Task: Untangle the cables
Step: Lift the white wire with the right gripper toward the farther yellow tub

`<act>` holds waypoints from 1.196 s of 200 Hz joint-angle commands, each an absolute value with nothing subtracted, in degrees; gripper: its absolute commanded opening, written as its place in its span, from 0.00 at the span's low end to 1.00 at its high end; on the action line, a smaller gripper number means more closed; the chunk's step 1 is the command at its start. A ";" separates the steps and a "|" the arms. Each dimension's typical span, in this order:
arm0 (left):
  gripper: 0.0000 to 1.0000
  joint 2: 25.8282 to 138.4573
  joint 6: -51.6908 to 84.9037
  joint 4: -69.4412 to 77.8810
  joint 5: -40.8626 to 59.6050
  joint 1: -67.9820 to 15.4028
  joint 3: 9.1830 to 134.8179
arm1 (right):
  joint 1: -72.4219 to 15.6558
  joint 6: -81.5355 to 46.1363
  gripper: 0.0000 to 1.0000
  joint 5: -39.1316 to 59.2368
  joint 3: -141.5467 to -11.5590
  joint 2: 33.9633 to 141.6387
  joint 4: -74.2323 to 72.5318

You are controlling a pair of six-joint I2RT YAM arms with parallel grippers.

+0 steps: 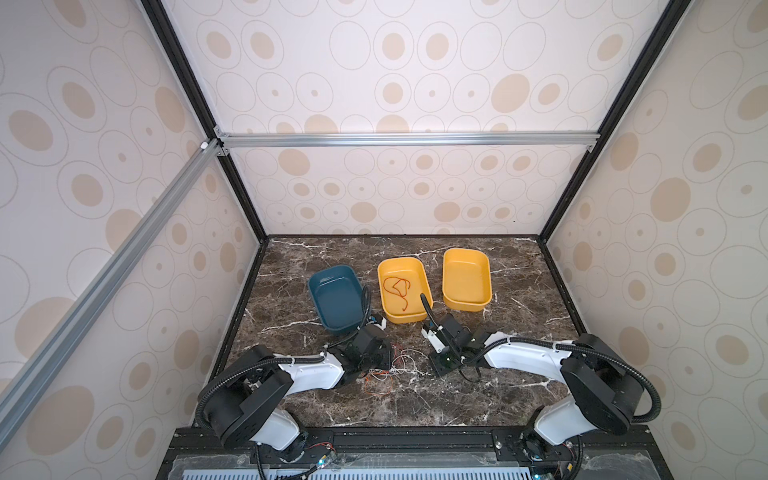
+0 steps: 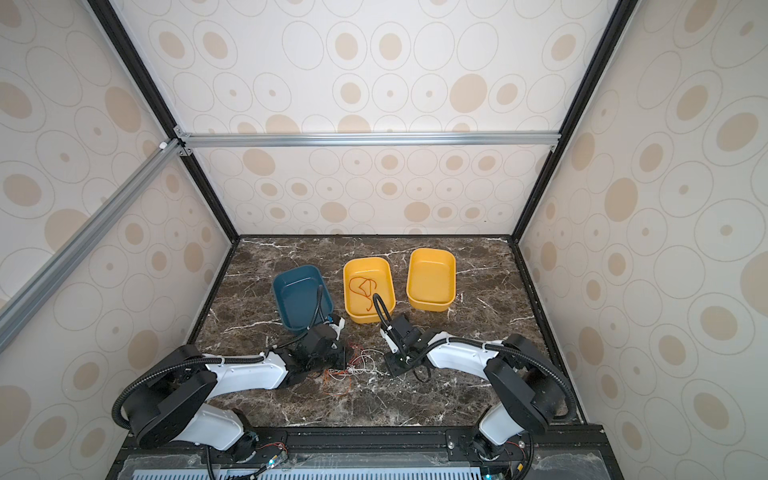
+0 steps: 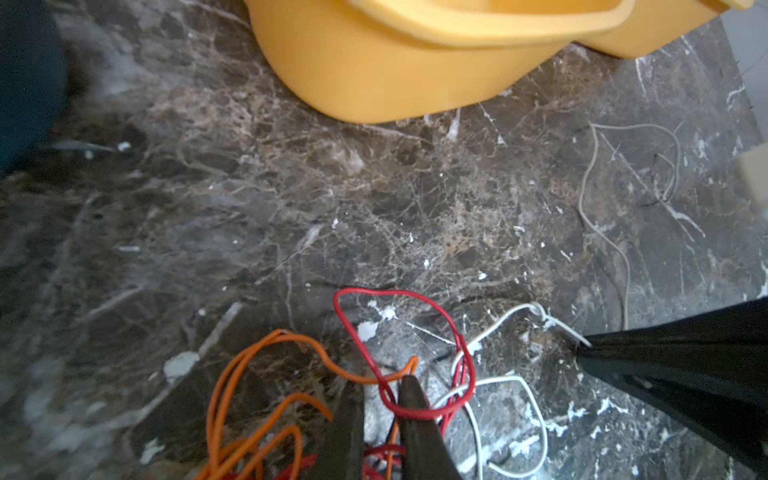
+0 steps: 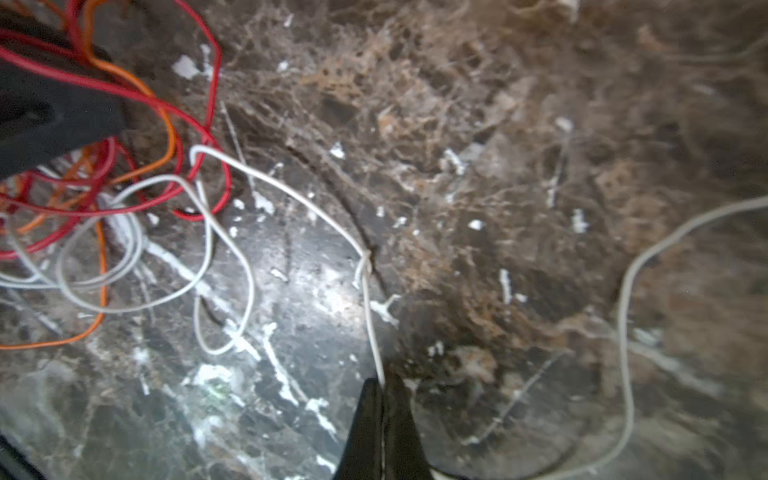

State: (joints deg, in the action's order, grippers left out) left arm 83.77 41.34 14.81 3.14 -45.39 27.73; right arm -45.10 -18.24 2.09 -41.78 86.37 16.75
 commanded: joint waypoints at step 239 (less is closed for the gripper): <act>0.00 66.26 45.27 10.15 -1.64 -41.54 17.75 | -17.52 -22.06 0.00 0.14 -45.68 54.42 29.43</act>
